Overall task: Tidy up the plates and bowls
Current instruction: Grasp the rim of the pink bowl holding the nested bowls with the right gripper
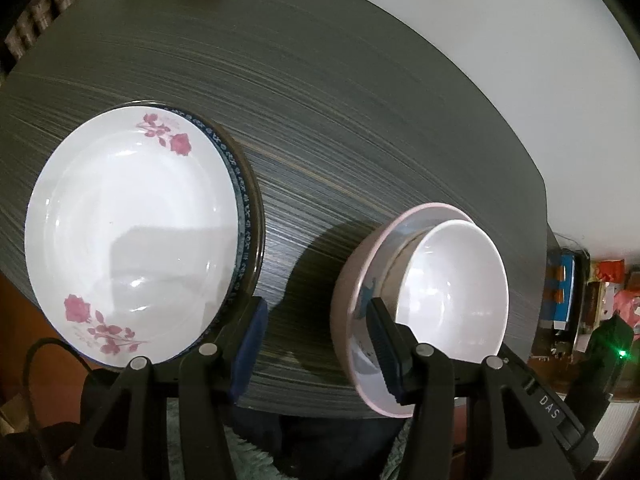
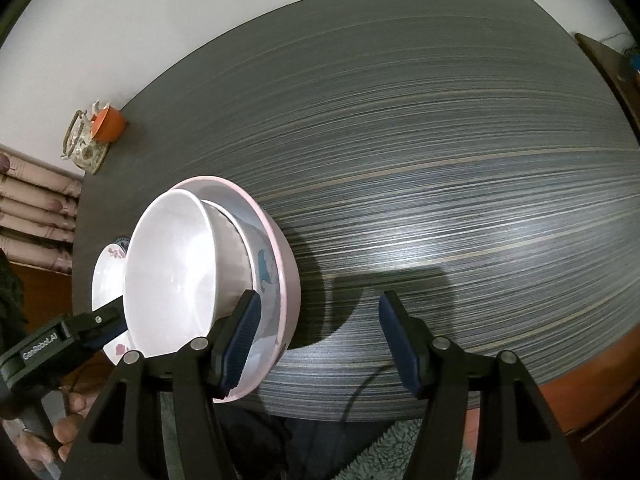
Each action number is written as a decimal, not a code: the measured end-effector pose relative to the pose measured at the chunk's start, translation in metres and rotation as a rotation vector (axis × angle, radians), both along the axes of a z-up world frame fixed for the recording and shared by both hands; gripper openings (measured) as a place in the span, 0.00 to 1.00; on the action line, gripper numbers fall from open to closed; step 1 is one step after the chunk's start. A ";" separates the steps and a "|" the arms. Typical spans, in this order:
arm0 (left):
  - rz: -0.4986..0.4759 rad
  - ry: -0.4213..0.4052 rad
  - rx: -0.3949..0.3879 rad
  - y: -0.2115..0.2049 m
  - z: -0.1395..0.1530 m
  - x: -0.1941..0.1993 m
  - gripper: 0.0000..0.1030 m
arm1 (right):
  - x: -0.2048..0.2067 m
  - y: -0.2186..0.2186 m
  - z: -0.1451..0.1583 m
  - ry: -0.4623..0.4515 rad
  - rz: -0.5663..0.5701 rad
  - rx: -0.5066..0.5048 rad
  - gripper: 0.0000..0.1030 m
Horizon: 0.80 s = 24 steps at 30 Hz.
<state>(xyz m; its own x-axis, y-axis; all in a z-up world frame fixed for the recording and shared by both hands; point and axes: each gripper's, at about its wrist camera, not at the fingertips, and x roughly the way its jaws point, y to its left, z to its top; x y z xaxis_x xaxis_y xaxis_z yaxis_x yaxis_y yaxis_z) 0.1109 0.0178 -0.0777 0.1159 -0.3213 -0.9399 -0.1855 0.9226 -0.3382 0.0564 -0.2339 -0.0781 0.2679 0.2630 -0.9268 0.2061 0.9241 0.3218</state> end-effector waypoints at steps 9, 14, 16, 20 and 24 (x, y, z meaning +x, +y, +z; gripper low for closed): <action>0.005 -0.007 0.006 -0.002 0.001 0.001 0.49 | 0.003 -0.003 -0.001 0.004 -0.016 0.007 0.56; -0.001 -0.013 -0.008 -0.003 0.002 0.001 0.42 | 0.001 -0.009 -0.002 0.010 -0.031 0.018 0.51; -0.001 -0.019 -0.007 -0.005 0.003 0.000 0.40 | 0.001 -0.010 -0.002 0.008 -0.023 0.008 0.47; -0.004 -0.024 -0.010 -0.008 0.004 0.000 0.33 | 0.001 -0.008 -0.004 0.013 -0.009 0.015 0.41; -0.003 -0.019 -0.013 -0.008 0.001 0.001 0.26 | 0.001 -0.006 -0.005 0.013 -0.002 0.008 0.38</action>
<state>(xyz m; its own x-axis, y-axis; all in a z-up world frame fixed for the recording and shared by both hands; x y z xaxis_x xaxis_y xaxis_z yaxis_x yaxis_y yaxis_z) 0.1118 0.0096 -0.0767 0.1327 -0.3333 -0.9334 -0.1766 0.9187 -0.3532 0.0575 -0.2404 -0.0835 0.2559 0.2700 -0.9282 0.2122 0.9211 0.3264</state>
